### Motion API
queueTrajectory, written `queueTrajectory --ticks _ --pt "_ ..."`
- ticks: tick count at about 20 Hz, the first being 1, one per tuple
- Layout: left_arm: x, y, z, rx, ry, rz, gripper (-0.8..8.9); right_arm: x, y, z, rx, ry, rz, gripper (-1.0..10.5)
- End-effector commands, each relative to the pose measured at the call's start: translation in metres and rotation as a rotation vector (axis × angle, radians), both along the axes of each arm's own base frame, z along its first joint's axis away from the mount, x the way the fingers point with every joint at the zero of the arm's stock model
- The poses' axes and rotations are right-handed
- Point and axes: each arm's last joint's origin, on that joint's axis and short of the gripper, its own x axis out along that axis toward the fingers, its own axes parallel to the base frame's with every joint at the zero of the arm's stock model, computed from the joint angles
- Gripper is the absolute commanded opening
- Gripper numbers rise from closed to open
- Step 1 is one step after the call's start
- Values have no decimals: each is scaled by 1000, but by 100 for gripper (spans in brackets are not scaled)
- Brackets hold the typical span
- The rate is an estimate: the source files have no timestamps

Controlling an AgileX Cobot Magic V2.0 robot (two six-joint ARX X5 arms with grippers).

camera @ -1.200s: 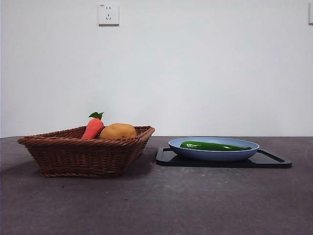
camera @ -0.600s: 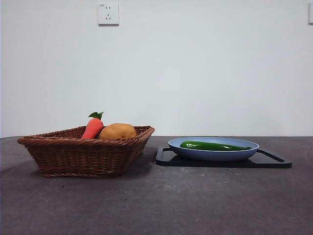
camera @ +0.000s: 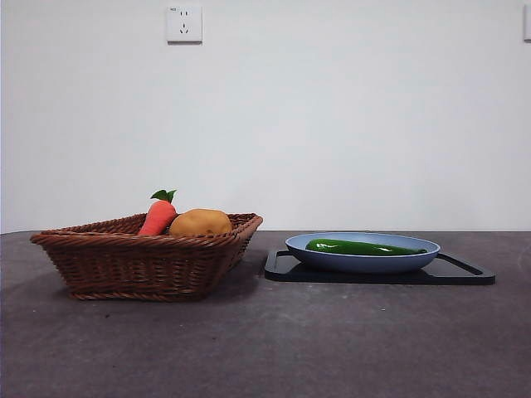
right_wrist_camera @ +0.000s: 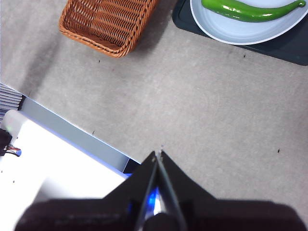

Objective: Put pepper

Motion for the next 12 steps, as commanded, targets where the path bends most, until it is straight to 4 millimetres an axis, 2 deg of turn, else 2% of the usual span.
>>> queueTrajectory --ticks 1,12 --pt "-1 0 -8 -10 71 5 8 0 0 3 -3 -2 5 11" --pt "-1 0 -11 -14 97 4 8 0 0 3 -3 -2 4 11"
